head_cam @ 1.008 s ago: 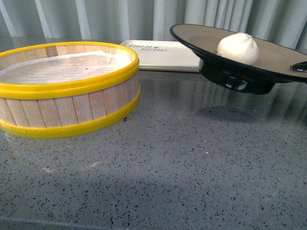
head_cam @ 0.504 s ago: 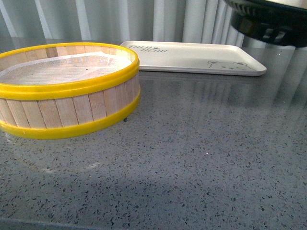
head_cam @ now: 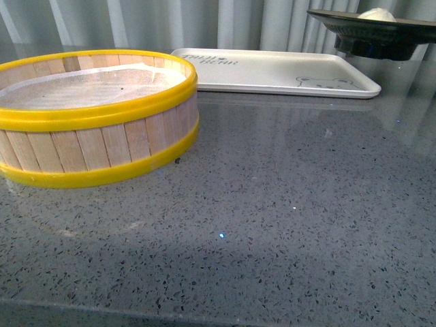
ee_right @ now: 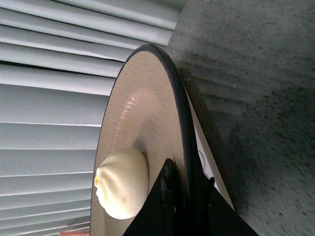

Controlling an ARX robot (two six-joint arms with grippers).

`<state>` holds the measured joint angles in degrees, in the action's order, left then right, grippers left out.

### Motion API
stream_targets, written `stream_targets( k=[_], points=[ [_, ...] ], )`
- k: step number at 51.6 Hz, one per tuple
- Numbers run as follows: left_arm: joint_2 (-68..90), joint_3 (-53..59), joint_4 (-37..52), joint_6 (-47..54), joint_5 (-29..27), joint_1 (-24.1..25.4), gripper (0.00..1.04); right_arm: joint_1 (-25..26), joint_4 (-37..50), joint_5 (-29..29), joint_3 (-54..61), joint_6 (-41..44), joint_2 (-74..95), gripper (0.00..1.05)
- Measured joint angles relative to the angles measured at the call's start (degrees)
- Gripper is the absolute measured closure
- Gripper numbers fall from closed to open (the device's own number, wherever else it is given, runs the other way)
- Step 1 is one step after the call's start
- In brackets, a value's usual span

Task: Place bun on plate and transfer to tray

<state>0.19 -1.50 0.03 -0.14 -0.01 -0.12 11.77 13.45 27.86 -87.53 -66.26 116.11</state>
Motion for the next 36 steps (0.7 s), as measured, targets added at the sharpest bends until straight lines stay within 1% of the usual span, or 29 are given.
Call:
stream_targets(
  k=[8,13,23,36],
  points=[
    [0.00,0.00,0.00,0.00,0.00,0.00,0.07,-2.75,-6.21,-0.39,-12.31,2.29,6.27,1.01],
    [0.00,0.00,0.00,0.00,0.00,0.00,0.07,-4.52,-8.52,-0.98,-17.25,3.76,9.07,1.01],
    [0.00,0.00,0.00,0.00,0.00,0.00,0.07,-7.13,-12.02,-1.92,-20.63,5.77,12.31,1.01],
    [0.00,0.00,0.00,0.00,0.00,0.00,0.07,-7.67,-14.47,-2.29,-25.81,7.06,17.40,1.01]
  ],
)
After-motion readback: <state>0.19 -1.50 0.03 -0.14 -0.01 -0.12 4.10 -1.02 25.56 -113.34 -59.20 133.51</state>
